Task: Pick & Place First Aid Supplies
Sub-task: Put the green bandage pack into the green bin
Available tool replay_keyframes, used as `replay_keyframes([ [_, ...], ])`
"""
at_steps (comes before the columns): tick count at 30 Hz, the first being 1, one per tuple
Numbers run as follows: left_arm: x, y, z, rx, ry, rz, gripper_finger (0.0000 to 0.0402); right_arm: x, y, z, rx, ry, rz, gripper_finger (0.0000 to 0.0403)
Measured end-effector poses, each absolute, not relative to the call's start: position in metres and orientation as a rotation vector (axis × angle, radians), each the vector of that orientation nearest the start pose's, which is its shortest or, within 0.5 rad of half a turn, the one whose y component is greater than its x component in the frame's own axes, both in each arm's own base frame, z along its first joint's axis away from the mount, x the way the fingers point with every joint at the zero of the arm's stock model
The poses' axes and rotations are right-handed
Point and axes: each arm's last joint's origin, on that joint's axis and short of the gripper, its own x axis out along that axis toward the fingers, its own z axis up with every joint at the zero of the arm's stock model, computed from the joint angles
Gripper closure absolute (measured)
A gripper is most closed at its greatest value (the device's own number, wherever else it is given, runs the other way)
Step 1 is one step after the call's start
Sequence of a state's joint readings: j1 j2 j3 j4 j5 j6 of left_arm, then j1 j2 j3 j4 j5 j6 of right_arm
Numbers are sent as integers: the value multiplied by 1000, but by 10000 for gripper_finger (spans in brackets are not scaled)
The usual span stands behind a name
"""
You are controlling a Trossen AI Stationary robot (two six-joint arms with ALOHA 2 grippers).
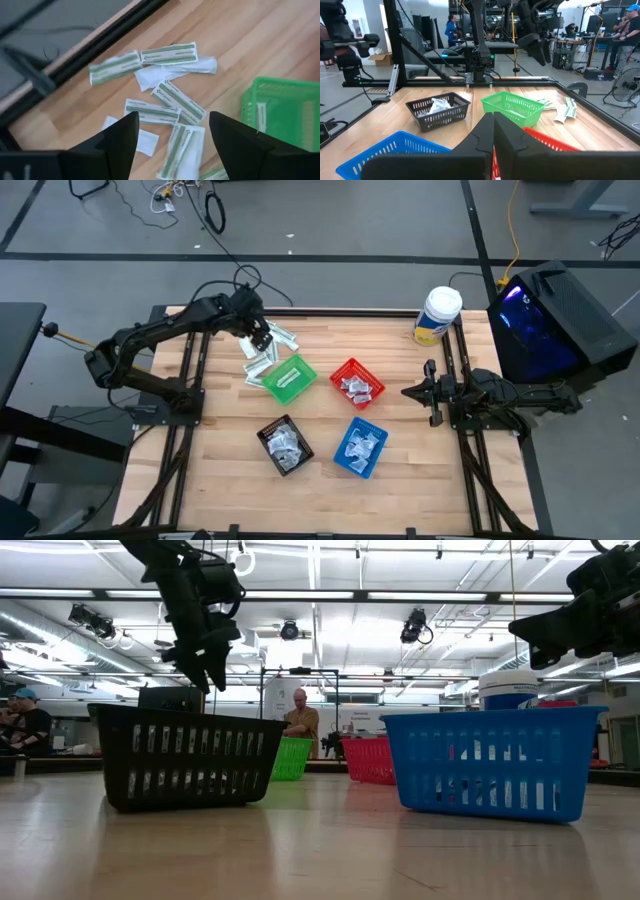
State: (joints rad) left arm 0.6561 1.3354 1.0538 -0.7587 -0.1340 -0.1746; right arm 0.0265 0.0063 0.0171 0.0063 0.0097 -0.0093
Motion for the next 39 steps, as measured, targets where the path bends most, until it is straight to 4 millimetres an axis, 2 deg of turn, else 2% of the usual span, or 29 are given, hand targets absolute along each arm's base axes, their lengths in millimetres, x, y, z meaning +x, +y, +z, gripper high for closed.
replay_keyframes([
  [3,200,165,267,-537,920,888,149,97,2,170,-9,-17,17,390],
  [8,195,171,260,-828,822,1119,141,97,2,170,-9,-17,17,390],
  [14,197,177,241,-918,900,1205,103,97,2,170,-9,-17,16,390],
  [22,205,184,221,-1063,878,1335,45,97,2,170,-9,-17,17,390],
  [32,213,190,190,-1188,969,1393,42,97,2,169,-9,-17,17,390],
  [39,204,203,182,-1294,969,1416,42,97,2,170,-9,-17,17,390],
])
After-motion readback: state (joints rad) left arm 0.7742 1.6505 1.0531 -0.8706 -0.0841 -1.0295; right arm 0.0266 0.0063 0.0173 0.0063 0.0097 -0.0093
